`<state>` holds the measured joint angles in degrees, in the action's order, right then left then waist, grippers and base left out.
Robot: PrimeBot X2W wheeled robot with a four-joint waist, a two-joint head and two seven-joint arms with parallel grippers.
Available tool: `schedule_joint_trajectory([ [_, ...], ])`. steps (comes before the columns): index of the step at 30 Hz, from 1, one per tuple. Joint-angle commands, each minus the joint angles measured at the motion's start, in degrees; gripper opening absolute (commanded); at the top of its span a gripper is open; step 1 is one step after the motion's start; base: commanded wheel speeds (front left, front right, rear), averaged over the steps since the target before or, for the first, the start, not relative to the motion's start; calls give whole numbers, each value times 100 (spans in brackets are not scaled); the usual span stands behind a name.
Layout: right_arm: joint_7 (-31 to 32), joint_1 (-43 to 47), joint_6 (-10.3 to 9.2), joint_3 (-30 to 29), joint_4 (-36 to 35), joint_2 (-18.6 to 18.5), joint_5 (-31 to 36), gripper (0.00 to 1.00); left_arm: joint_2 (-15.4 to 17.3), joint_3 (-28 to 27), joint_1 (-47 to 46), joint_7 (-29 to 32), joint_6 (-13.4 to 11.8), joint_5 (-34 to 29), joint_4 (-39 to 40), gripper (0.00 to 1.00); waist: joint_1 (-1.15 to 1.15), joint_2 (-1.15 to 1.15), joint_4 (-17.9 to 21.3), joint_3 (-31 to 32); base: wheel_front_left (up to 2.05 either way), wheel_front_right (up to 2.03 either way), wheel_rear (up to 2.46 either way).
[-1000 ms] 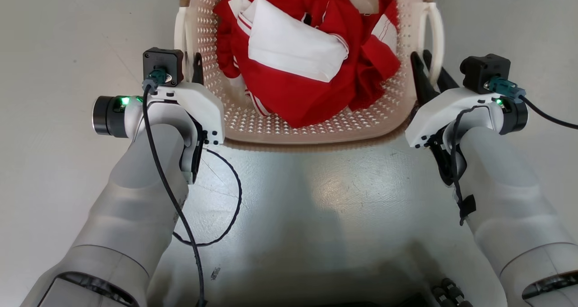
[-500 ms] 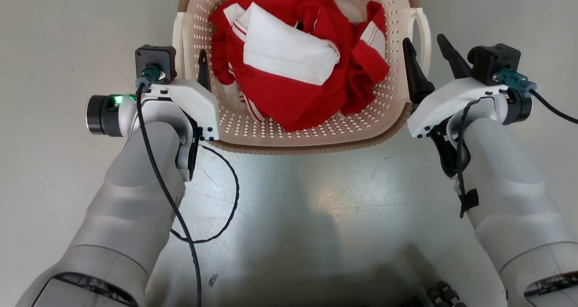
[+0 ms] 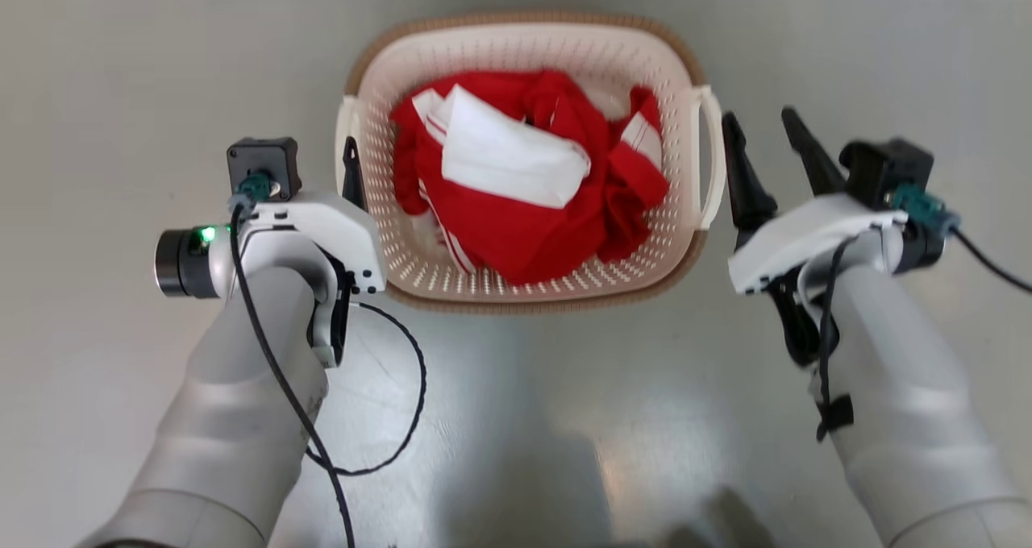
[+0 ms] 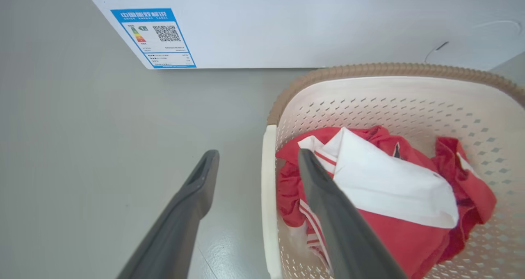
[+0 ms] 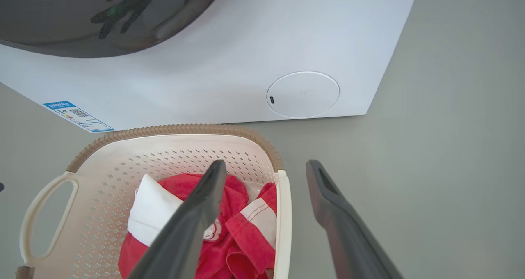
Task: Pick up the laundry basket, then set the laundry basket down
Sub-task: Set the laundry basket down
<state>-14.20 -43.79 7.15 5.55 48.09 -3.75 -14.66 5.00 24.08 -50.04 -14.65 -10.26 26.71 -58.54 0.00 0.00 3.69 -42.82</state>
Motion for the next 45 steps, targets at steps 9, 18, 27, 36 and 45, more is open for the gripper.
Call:
schedule_joint_trajectory([
  [9, -80, 950, 34, -183, -493, 87, 303, 100, 30, -663, 1001, -35, 144, -261, 756, 100, 0, 0, -81, 1234, 0, 0, 0],
  [18, -80, 1489, 34, -387, -867, 87, 562, 100, -120, -1063, 1747, -35, 444, -568, 1319, 100, 0, 0, -147, 2134, 0, 0, 0],
  [27, -80, 2034, 34, -460, -1174, 87, 723, 100, -191, -1498, 2478, -35, 689, -779, 1873, 100, 0, 0, -205, 2963, 0, 0, 0],
  [36, -80, 2542, 34, -424, -1308, 87, 811, 100, -209, -1776, 3133, -35, 898, -868, 2263, 100, 0, 0, -232, 3613, 0, 0, 0],
  [45, -80, 3055, 34, -358, -1426, 87, 806, 100, -212, -1838, 3860, -35, 922, -798, 2866, 100, 0, 0, -216, 4187, 0, 0, 0],
])
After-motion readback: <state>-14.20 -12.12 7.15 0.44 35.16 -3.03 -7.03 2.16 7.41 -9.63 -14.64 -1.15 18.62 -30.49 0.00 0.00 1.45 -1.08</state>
